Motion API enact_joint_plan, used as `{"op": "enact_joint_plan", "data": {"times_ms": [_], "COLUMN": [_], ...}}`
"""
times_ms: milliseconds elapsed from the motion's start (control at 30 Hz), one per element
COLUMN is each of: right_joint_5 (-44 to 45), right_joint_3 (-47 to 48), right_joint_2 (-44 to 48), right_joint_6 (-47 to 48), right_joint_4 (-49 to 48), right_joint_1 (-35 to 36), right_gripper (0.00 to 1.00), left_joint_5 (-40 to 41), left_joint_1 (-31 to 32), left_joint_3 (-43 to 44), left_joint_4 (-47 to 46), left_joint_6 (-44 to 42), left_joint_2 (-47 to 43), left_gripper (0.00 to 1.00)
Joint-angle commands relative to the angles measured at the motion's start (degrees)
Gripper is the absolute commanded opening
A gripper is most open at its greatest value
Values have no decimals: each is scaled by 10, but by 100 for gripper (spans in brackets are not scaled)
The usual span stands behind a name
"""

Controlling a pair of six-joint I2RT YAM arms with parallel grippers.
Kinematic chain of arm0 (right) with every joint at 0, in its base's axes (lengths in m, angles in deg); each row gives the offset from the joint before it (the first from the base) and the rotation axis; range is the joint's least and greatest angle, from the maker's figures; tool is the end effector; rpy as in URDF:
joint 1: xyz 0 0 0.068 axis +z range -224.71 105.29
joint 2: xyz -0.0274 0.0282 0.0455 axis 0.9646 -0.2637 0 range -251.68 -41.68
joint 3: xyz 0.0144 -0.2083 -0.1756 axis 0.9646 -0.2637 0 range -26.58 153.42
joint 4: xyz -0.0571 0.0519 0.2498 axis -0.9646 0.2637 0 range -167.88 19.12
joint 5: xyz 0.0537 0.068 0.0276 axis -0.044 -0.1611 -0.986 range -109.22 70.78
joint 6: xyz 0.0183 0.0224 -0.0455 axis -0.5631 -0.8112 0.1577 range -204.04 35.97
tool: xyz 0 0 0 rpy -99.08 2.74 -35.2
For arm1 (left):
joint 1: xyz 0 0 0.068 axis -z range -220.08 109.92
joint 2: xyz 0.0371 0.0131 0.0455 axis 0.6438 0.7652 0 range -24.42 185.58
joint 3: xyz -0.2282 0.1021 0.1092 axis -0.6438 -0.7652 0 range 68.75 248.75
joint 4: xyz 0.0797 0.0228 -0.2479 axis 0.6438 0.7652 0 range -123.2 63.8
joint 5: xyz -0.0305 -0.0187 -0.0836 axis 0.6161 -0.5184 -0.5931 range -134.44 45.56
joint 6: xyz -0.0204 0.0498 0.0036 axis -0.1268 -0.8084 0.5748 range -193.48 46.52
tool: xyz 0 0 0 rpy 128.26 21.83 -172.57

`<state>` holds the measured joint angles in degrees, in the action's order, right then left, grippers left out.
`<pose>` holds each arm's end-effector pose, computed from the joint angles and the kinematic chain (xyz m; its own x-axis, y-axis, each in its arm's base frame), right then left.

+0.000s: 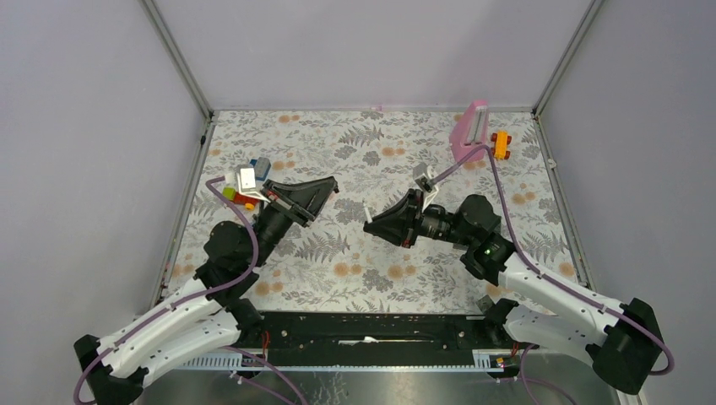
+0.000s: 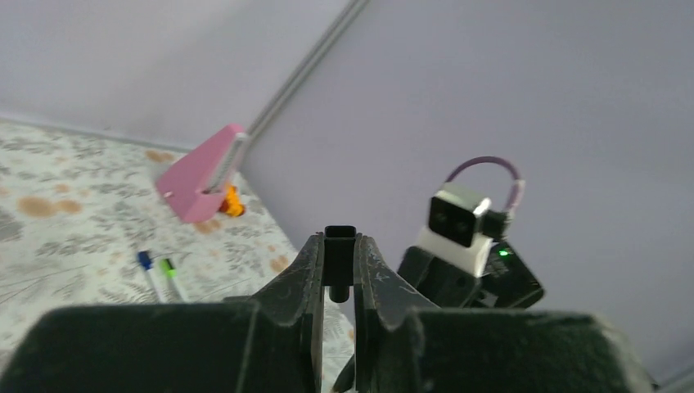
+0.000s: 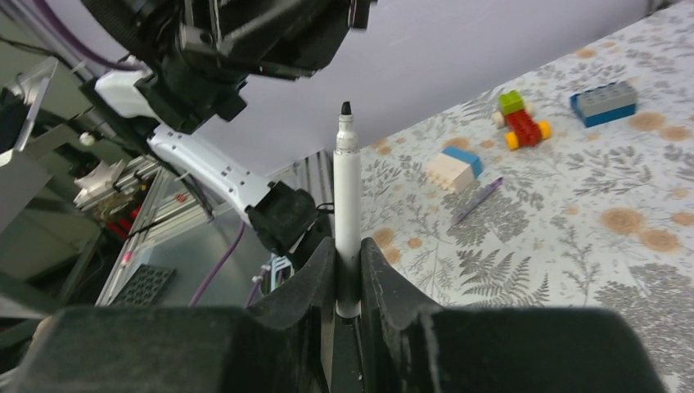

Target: Insert the pens into the pen caps

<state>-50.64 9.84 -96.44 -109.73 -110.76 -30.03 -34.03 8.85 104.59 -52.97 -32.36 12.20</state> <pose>0.1435 0.1679 0.3353 -0.2548 0.2685 -0.9290 -0.9414 0.1506 0.3017 0.1080 -0.1141 0.3631 -0.2527 -0.6944 -0.6737 0.6145 0.4226 -0.6662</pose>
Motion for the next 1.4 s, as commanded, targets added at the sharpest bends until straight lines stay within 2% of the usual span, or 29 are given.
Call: {"op": "enact_joint_plan", "data": {"times_ms": [0, 400, 1367], "right_joint_5": [-49, -37, -18], "right_joint_3": [24, 36, 57], "right_joint_2": [-13, -27, -23], "right_joint_6": [12, 16, 38], "right_joint_4": [-25, -15, 20], "right_joint_1": [17, 32, 35], "right_gripper": [0, 0, 0], "left_joint_5": [-74, -140, -146], "left_joint_1": [-2, -2, -2], "left_joint_3": [-4, -16, -22], "left_joint_4": [-124, -166, -148], "left_joint_6": [53, 71, 61], "left_joint_2": [21, 49, 55], "left_gripper": [0, 0, 0]}}
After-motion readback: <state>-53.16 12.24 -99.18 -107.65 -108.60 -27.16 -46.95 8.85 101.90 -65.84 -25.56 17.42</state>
